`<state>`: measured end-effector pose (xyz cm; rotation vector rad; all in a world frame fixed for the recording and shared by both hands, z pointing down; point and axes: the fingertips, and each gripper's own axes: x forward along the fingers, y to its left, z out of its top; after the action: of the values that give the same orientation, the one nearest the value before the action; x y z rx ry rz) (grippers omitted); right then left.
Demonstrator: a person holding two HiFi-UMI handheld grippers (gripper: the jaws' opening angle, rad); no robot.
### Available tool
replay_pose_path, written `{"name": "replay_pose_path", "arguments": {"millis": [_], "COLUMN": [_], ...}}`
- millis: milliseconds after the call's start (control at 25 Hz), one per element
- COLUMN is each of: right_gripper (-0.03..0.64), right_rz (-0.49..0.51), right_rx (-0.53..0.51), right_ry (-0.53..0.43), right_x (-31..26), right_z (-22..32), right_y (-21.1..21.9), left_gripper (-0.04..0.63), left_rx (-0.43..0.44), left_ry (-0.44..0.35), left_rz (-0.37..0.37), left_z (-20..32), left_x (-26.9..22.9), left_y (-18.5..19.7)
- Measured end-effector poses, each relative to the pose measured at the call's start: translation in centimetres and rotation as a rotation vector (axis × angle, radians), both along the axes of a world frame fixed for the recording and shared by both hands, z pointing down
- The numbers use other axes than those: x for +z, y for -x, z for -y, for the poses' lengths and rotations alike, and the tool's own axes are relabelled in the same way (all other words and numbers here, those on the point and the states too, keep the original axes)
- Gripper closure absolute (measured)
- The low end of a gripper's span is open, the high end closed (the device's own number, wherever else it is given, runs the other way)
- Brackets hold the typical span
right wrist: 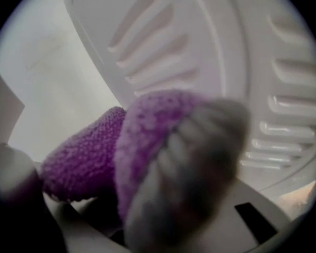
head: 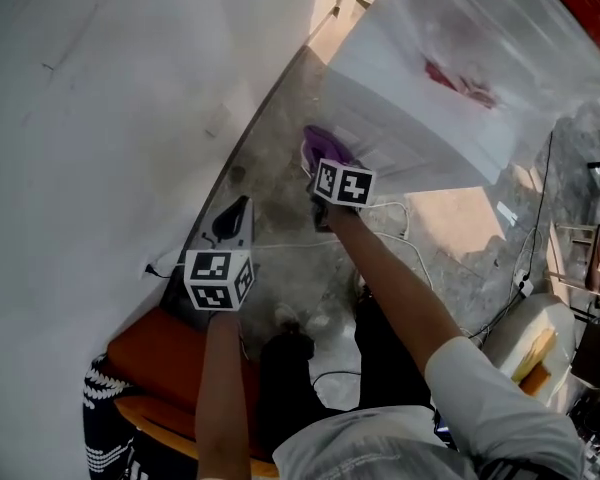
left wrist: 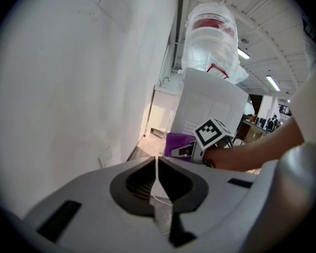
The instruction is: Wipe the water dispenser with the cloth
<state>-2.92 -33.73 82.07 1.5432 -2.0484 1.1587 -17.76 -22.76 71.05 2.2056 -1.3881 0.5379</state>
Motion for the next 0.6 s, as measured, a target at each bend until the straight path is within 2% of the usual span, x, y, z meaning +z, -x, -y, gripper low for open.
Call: {"name": "replay_pose_path", "arguments": {"millis": [200,600], "right_gripper": [0.549,0.549], "right_rz": [0.018,-0.077], "right_rx": [0.083,0.175], "right_ry": [-0.037,-0.004], "right_x": [-0.3,0.0], "right_z": [-1.1,-7.0], "right_y": [-3.7,-13.5], "left_gripper": [0.571,0.571], "left_rx": [0.018,0.093], "left_ry": [0.0,-0.011], "left_rz": [-0.018,-0.043], "left_z": [-0.3,-0.7], "left_x": [0.4,0.6], "left_y": [-1.6,-6.8]}}
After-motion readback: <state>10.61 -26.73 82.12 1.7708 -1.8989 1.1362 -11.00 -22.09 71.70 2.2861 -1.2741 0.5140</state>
